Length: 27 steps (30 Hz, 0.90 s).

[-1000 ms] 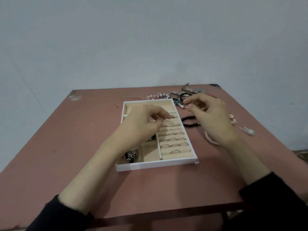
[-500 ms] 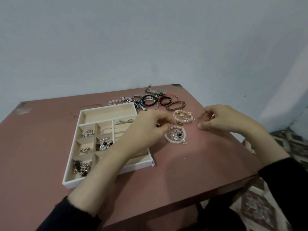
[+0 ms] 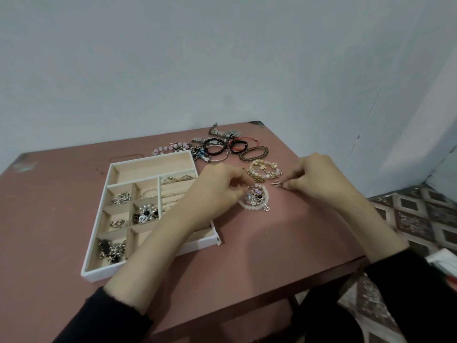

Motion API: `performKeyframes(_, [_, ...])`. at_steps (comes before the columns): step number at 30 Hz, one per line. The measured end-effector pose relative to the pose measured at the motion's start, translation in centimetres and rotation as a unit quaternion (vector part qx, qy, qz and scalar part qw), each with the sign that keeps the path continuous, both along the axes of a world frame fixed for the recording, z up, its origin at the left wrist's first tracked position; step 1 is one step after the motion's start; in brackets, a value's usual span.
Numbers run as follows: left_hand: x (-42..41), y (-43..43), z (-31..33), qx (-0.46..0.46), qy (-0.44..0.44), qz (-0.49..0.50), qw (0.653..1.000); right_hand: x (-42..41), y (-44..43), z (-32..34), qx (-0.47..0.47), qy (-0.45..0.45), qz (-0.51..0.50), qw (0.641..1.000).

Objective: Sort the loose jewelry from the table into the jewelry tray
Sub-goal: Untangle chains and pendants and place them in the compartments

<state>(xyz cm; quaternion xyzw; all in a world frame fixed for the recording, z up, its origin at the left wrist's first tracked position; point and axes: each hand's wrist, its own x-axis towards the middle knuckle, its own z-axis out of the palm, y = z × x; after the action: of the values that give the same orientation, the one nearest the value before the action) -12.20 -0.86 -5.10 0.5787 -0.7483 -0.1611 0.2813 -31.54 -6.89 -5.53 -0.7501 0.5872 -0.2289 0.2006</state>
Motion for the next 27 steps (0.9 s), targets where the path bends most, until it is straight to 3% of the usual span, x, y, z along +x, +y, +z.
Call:
performKeyframes(12, [-0.5,-0.1,-0.1,-0.024,-0.091,-0.058,0.994,0.6,0.1,-1.3,-0.035,-0.052,-0.016,0.998])
performKeyframes(19, [-0.4,-0.3,-0.4,-0.051,-0.106,-0.058,0.991,0.9,0.5,-1.1,-0.046,-0.220,-0.040,0.973])
performKeyframes(22, [-0.5,-0.4,-0.4,-0.053,-0.077,-0.046,0.995,1.2,0.6,-1.2,-0.038,-0.290,-0.030,0.956])
performKeyframes(27, [-0.6,-0.3,0.3,-0.043,0.038,-0.027,0.998,1.4,0.7,-1.7,-0.059,-0.325,-0.028,0.944])
